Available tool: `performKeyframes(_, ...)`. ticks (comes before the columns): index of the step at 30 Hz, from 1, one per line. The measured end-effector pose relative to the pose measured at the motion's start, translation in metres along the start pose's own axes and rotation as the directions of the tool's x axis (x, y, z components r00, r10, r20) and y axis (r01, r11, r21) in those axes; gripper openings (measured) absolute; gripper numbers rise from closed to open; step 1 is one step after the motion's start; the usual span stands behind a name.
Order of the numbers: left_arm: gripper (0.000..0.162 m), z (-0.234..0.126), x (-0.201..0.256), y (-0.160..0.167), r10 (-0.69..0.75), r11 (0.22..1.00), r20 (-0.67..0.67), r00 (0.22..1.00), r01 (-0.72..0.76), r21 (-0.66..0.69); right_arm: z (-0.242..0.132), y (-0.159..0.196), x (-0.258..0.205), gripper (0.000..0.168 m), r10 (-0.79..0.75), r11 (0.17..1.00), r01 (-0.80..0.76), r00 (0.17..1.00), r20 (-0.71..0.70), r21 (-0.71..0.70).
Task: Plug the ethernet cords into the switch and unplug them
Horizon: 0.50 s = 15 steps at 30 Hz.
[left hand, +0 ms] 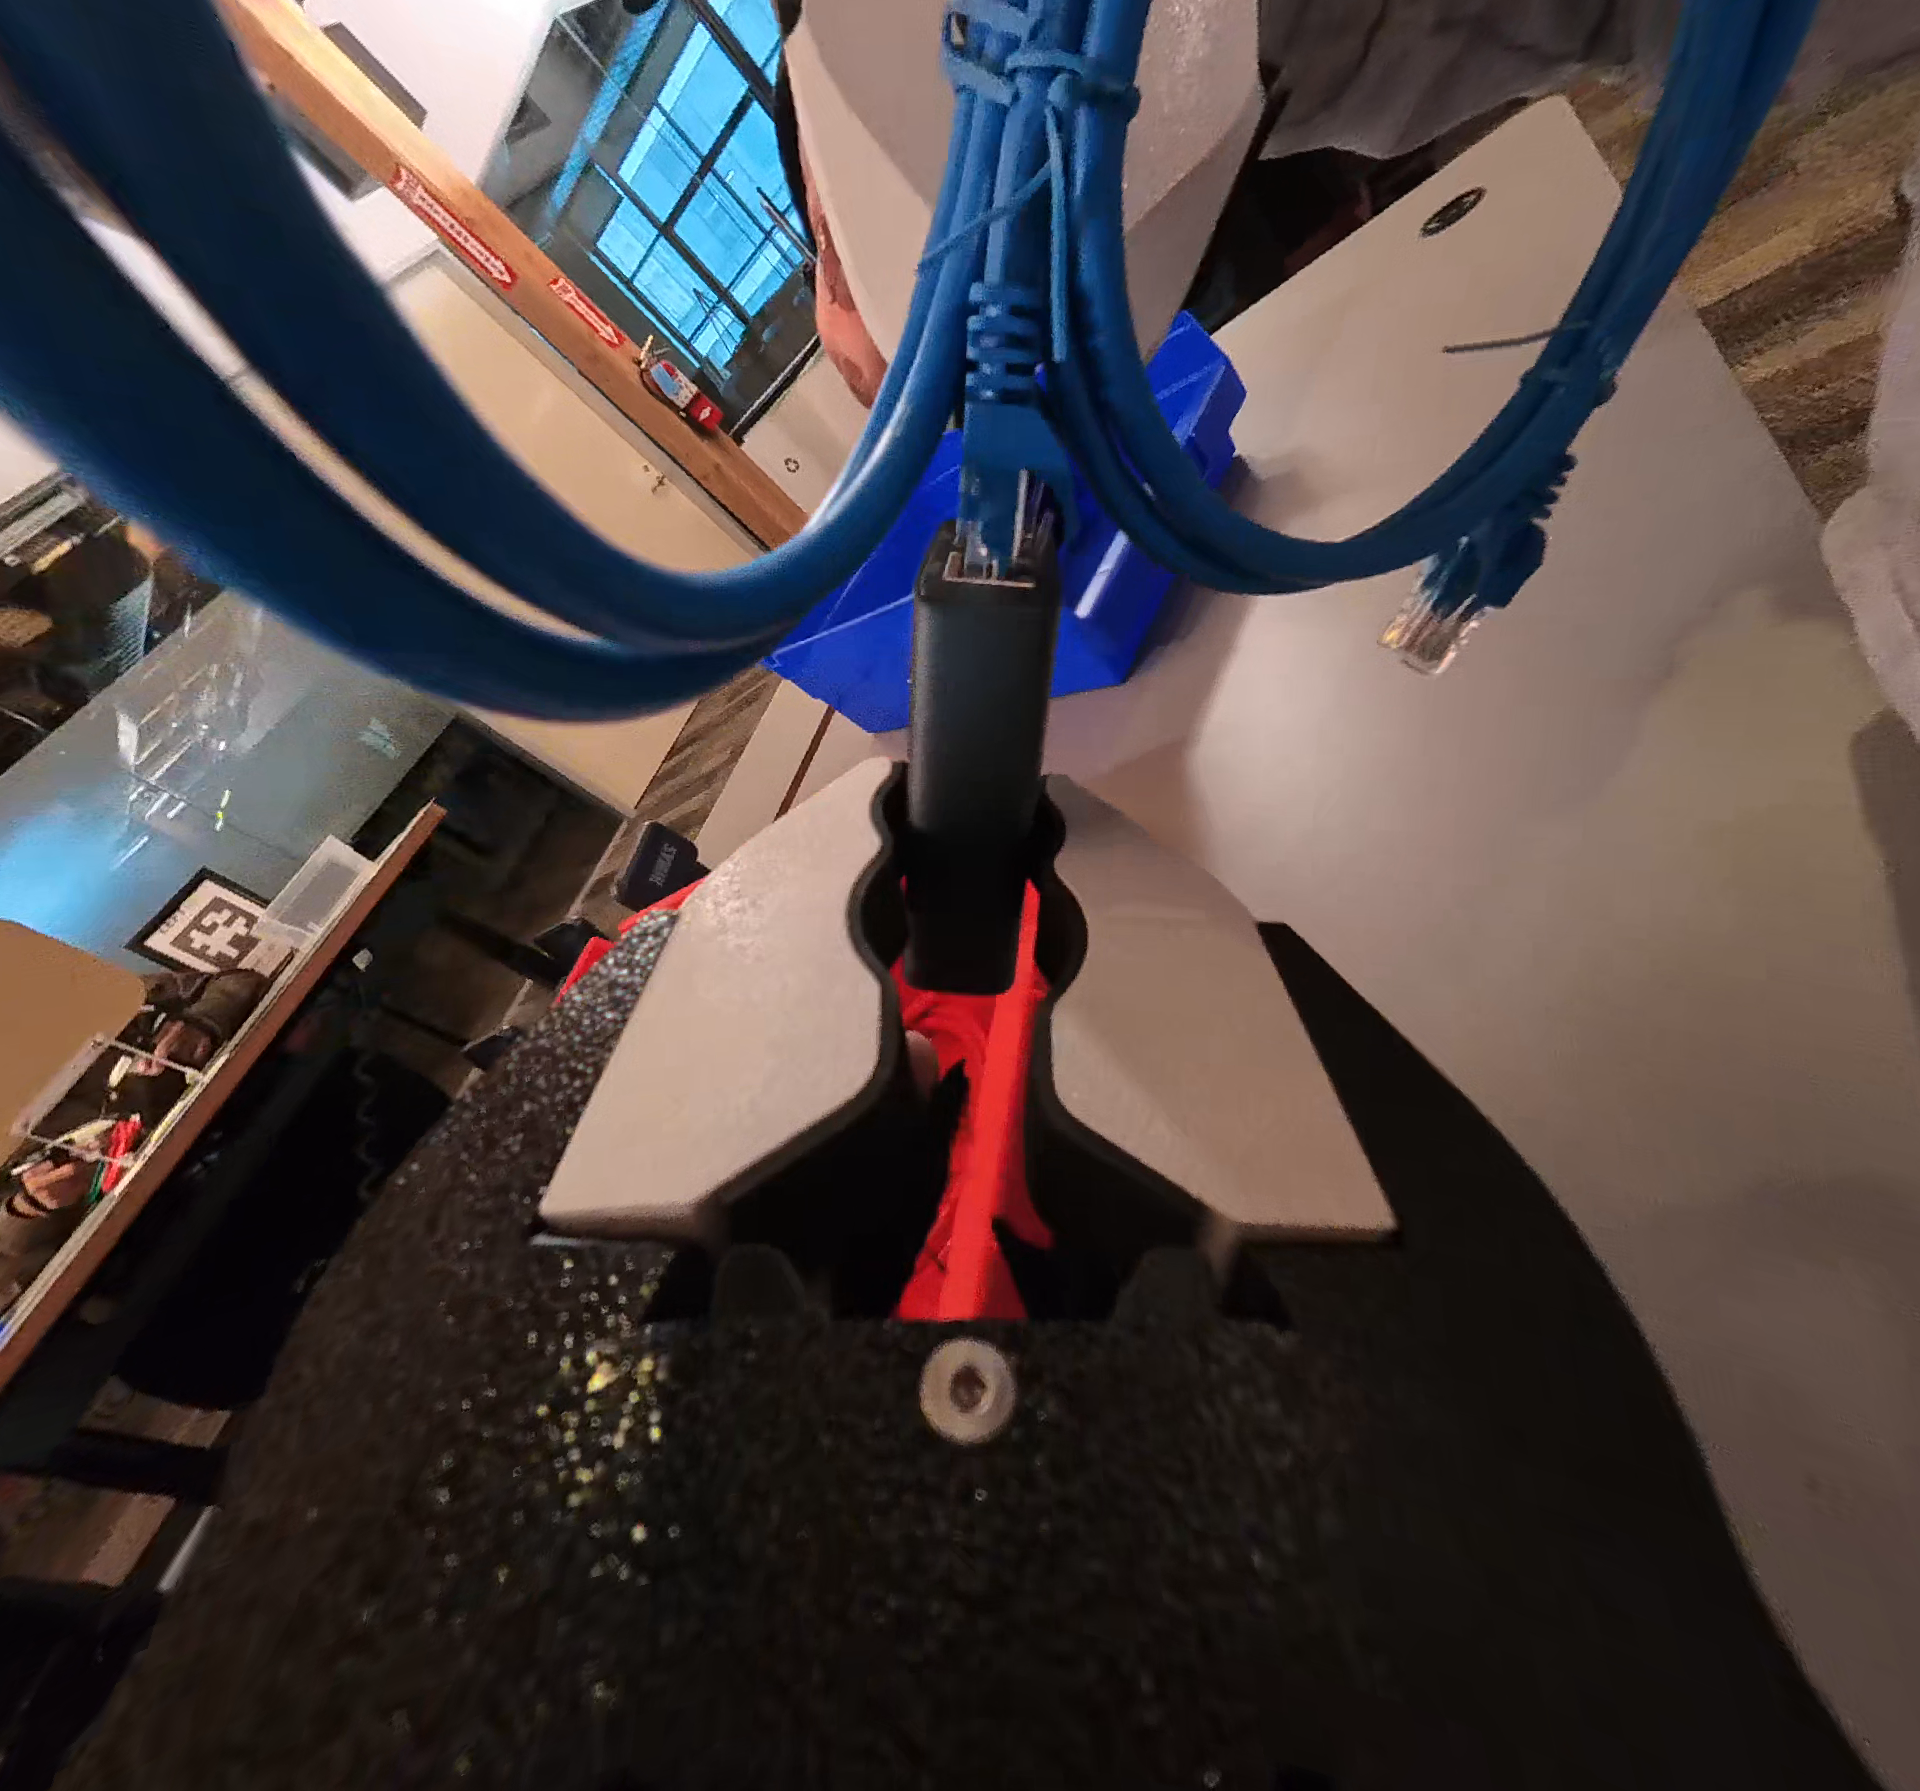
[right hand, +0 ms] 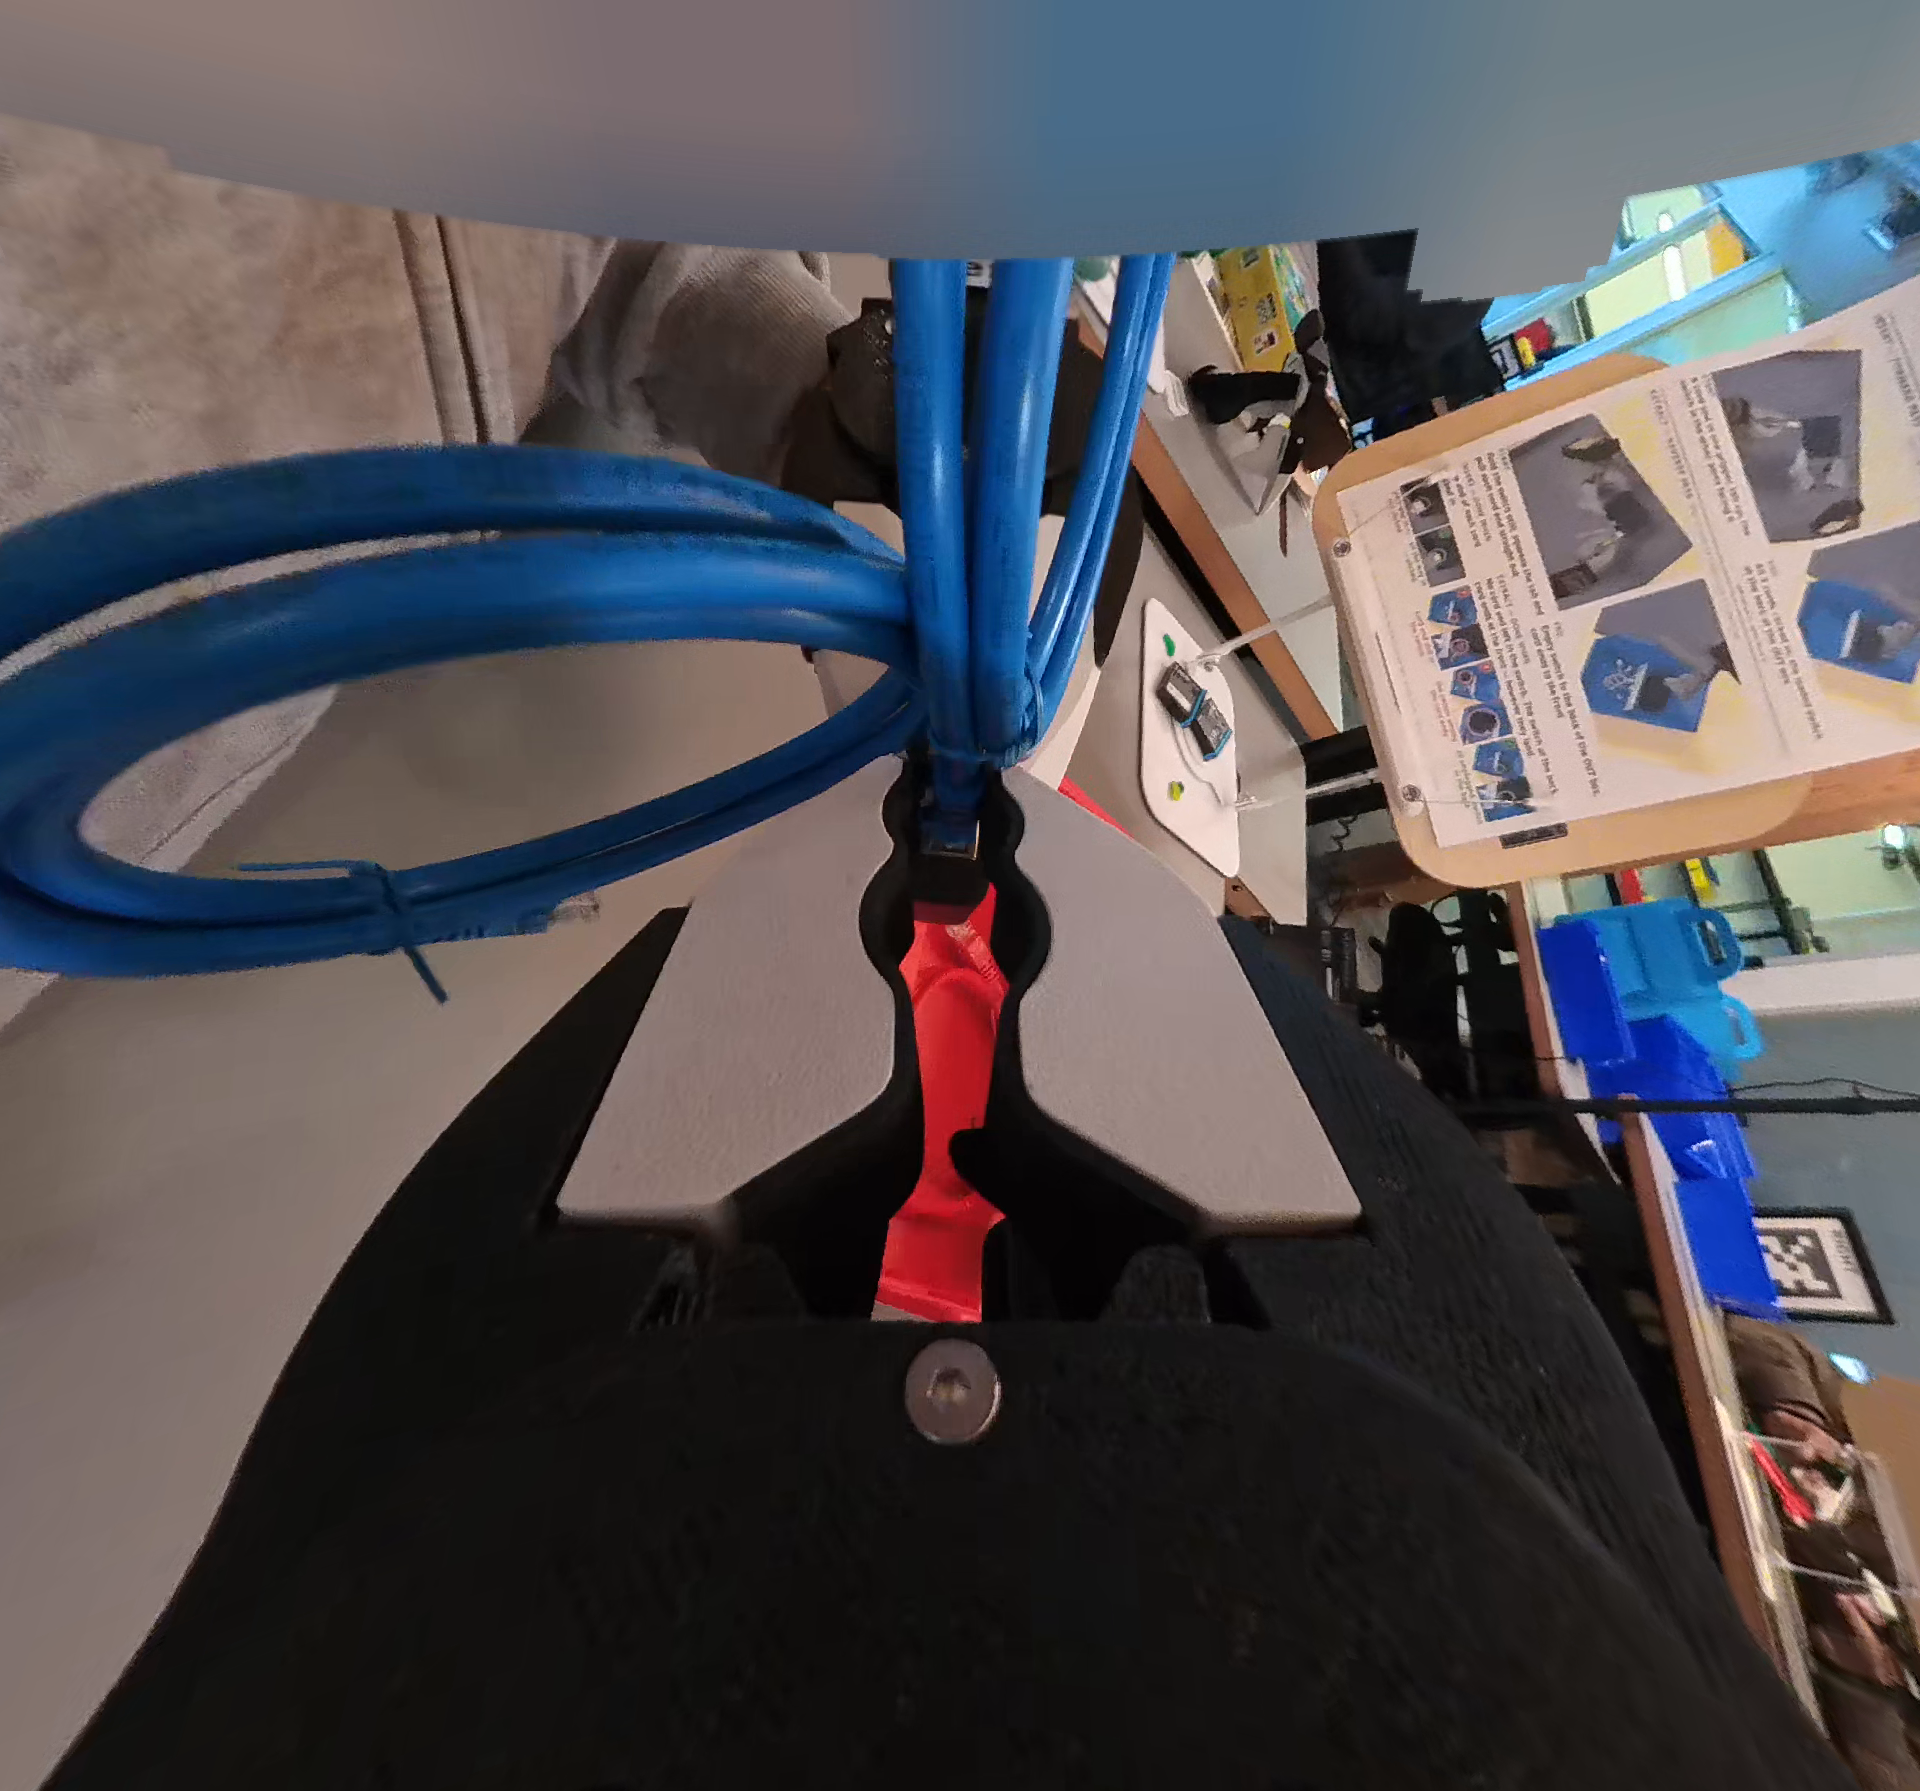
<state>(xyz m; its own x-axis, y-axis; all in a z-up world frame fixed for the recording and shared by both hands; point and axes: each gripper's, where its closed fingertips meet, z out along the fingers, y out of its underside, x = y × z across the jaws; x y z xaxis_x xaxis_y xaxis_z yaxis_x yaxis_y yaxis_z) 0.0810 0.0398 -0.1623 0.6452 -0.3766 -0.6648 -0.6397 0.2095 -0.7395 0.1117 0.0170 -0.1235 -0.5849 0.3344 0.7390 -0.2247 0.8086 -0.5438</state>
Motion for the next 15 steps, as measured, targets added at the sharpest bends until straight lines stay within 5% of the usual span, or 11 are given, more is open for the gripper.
performKeyframes(8, 0.019, -0.013, 0.011, -0.028, 0.037, 0.976, -0.066, 0.997, -0.022, 0.215, -0.012, -0.021, -0.01, 0.01, -0.024, 0.98, 0.026, 1.0, -0.014, 0.2)
performKeyframes(15, 0.019, -0.015, 0.017, -0.047, -0.123, 0.897, -0.164, 0.979, 0.181, 0.404, -0.022, -0.034, -0.005, 0.01, 0.158, 0.892, -0.142, 0.987, -0.001, 0.43)
